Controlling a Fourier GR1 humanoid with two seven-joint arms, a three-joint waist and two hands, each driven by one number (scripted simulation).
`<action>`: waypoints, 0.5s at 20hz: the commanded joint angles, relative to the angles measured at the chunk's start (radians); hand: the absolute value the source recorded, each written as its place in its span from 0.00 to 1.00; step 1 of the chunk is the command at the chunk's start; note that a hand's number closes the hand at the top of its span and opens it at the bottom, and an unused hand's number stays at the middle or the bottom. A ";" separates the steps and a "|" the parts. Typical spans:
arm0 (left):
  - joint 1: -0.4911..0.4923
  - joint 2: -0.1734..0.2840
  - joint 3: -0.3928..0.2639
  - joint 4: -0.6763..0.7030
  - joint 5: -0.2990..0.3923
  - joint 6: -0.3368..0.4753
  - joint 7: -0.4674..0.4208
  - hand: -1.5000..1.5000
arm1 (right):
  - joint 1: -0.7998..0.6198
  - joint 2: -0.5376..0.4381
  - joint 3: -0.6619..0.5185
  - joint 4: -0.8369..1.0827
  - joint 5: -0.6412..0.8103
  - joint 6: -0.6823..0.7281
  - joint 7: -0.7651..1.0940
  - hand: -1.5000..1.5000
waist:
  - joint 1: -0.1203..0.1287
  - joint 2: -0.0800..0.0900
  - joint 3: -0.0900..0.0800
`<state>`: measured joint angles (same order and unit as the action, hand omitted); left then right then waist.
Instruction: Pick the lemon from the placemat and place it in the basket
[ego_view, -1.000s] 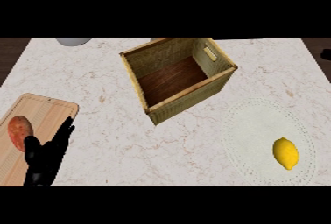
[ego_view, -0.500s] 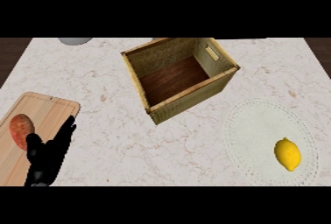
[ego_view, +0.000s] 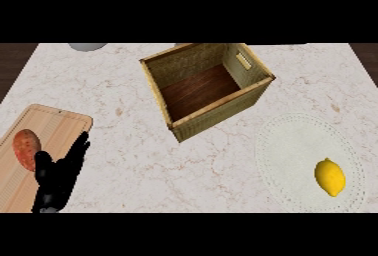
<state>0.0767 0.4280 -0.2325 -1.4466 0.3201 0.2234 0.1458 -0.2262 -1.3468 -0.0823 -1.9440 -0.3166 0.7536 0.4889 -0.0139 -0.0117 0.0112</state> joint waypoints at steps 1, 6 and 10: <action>0.047 0.002 -0.015 0.018 0.013 -0.017 0.083 0.50 | 0.013 0.074 -0.007 0.022 0.055 -0.020 -0.012 0.00 | 0.018 0.012 -0.010; 0.047 -0.019 -0.015 0.044 -0.009 -0.017 0.065 0.50 | 0.127 0.194 0.021 -0.059 0.215 -0.076 -0.061 0.00 | 0.002 0.010 -0.010; 0.082 -0.032 -0.010 0.062 -0.022 -0.022 0.020 0.50 | 0.173 0.243 0.087 -0.043 0.354 -0.097 -0.101 0.00 | 0.008 0.012 -0.010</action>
<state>0.0847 0.4230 -0.2192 -1.4572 0.2988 0.2052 0.1491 -0.1190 -1.1499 -0.0179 -1.9874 -0.0744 0.6710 0.4392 -0.0022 -0.0085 0.0119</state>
